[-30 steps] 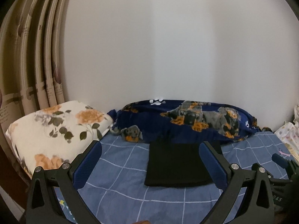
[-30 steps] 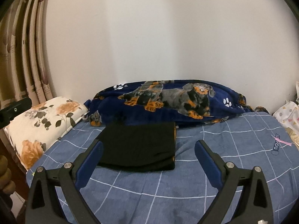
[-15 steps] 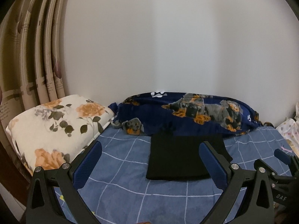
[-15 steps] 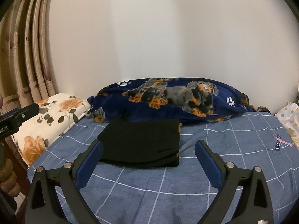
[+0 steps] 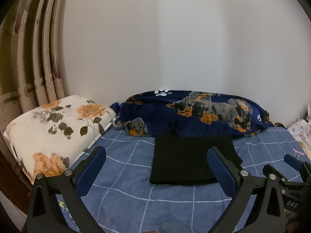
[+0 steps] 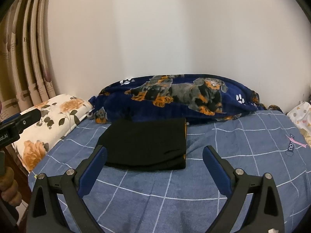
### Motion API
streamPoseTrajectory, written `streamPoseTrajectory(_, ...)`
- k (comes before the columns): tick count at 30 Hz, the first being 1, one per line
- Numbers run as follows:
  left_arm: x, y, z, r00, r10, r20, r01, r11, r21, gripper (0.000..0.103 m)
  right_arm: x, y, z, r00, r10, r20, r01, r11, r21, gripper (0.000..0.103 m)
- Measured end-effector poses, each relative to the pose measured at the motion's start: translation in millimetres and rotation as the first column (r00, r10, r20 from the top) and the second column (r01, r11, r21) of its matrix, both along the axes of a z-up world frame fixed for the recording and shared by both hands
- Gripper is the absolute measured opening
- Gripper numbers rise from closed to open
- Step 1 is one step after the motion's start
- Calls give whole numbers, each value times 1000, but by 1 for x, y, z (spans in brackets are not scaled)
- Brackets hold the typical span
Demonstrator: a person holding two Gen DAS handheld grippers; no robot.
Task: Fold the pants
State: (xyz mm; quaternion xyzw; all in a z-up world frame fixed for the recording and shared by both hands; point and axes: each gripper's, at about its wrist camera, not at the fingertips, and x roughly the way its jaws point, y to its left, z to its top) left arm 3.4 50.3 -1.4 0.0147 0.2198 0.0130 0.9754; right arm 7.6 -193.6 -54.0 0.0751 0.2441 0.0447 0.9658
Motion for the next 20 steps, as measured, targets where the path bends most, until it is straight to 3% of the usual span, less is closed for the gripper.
streamPoseTrajectory(9, 7, -4, -6, 1000, -10, -17, 10, 1000, 4, 103, 5, 0, -6, 1000, 1, -15, -1, 1000, 4, 98)
streamPoseTrajectory(16, 6, -8, -8, 998, -19, 54, 19, 1000, 15, 103, 11, 2, -11, 1000, 6, -29, -6, 1000, 1, 98)
streamPoseTrajectory(20, 8, -11, -7, 999, -25, 45, 24, 1000, 16, 103, 13, 2, -13, 999, 7, -33, -7, 1000, 1, 98)
